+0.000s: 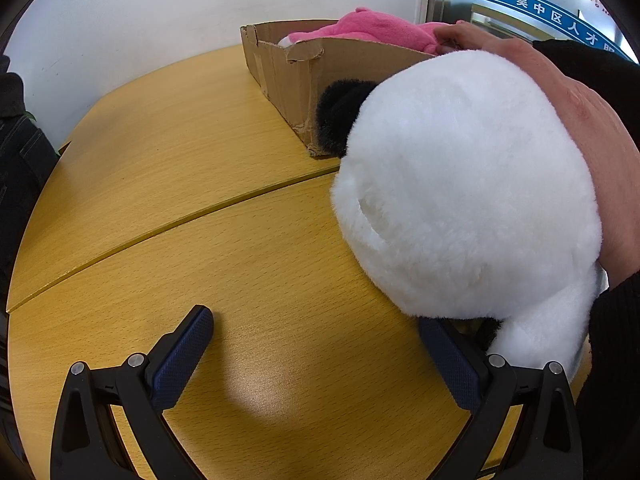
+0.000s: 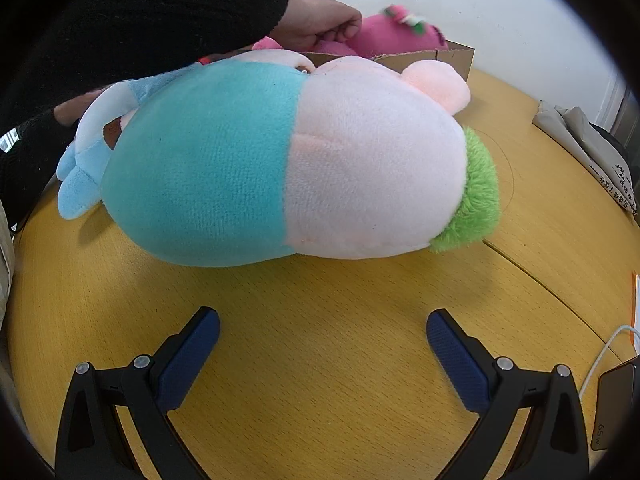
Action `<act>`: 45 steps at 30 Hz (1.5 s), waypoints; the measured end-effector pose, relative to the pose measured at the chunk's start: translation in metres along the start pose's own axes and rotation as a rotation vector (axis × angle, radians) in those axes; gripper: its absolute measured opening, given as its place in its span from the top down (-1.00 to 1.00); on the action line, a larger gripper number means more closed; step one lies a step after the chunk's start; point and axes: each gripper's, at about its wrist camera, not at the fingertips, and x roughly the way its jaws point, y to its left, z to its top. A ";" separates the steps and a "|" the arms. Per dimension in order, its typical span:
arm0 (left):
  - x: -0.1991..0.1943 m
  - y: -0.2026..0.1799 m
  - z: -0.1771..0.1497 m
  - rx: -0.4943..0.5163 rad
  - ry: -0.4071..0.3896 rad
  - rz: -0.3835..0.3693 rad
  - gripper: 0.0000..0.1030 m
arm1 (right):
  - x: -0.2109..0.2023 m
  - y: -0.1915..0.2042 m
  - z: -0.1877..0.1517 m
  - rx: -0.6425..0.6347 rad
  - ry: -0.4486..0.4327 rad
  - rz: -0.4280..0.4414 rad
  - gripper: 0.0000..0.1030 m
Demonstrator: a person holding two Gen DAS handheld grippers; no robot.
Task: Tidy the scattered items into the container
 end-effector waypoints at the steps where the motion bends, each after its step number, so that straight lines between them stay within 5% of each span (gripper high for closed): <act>1: 0.000 0.000 0.000 0.000 0.000 0.000 -1.00 | 0.000 0.000 0.000 0.000 0.000 0.000 -1.00; 45: 0.000 0.000 0.000 -0.029 0.000 0.024 -1.00 | 0.000 0.000 0.000 0.000 0.000 0.000 -1.00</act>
